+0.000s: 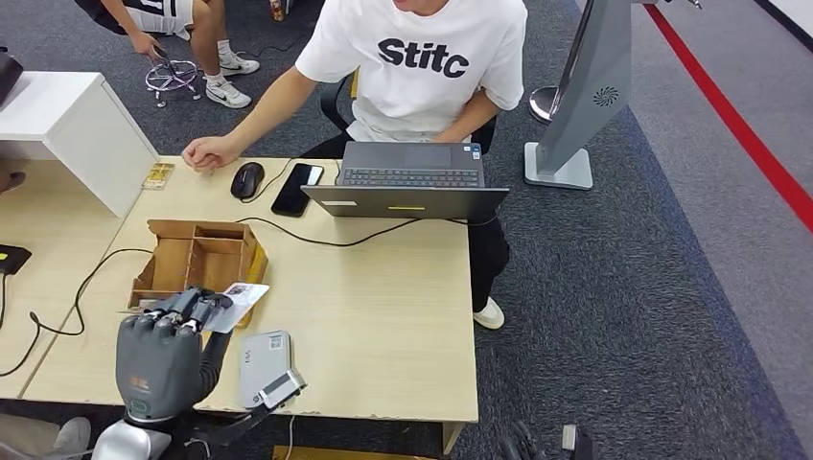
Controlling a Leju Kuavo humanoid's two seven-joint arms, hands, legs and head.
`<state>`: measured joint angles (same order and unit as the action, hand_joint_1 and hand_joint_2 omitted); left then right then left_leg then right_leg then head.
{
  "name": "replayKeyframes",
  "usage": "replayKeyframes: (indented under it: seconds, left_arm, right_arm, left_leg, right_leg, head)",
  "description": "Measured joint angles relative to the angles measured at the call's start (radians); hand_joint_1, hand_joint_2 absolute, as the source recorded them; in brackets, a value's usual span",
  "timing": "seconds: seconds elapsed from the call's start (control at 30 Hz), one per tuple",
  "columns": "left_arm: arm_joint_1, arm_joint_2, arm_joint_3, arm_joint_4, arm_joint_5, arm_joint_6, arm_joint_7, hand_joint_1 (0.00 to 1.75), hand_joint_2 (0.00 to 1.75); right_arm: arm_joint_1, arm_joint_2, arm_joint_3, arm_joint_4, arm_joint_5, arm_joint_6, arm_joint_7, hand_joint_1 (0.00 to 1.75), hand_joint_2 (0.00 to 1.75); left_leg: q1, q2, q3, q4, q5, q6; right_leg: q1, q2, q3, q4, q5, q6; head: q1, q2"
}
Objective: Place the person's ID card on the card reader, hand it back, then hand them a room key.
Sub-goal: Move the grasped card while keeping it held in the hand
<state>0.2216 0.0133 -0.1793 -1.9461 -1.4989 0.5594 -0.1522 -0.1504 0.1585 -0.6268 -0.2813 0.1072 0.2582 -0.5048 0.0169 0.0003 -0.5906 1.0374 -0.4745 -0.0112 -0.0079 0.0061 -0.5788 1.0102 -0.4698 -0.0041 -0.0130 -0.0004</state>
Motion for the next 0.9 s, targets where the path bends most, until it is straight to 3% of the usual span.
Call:
replayKeyframes:
  seconds: [0.33, 0.6, 0.9]
  left_arm:
    - [0.140, -0.137, 0.104, 0.010, 0.124, -0.020, -0.087, 1.75, 1.75]
    - [0.153, -0.201, 0.176, 0.034, 0.158, -0.082, -0.124, 1.75, 1.75]
    - [0.131, -0.267, 0.310, 0.178, 0.164, -0.120, -0.226, 1.75, 1.75]
  right_arm:
    - [0.073, -0.006, -0.051, -0.003, 0.022, -0.019, 0.000, 0.00, 1.75]
    - [0.075, -0.006, -0.074, -0.003, 0.037, -0.023, 0.005, 0.00, 1.75]
    - [0.074, -0.006, -0.101, -0.003, 0.070, -0.017, 0.008, 0.00, 1.75]
  left_leg:
    - [0.000, 0.000, -0.001, 0.000, 0.000, 0.000]
    - [0.000, 0.000, -0.001, 0.000, 0.000, 0.000]
    - [0.000, 0.000, -0.001, 0.000, 0.000, 0.000]
  right_leg:
    - [0.000, -0.001, -0.001, 0.000, -0.001, 0.001]
    - [0.000, -0.001, 0.000, 0.000, 0.000, 0.001]
    - [0.000, -0.001, 0.000, 0.000, 0.000, 0.001]
  head:
    - [-0.001, 0.000]
    - [-0.001, 0.000]
    - [-0.001, 0.000]
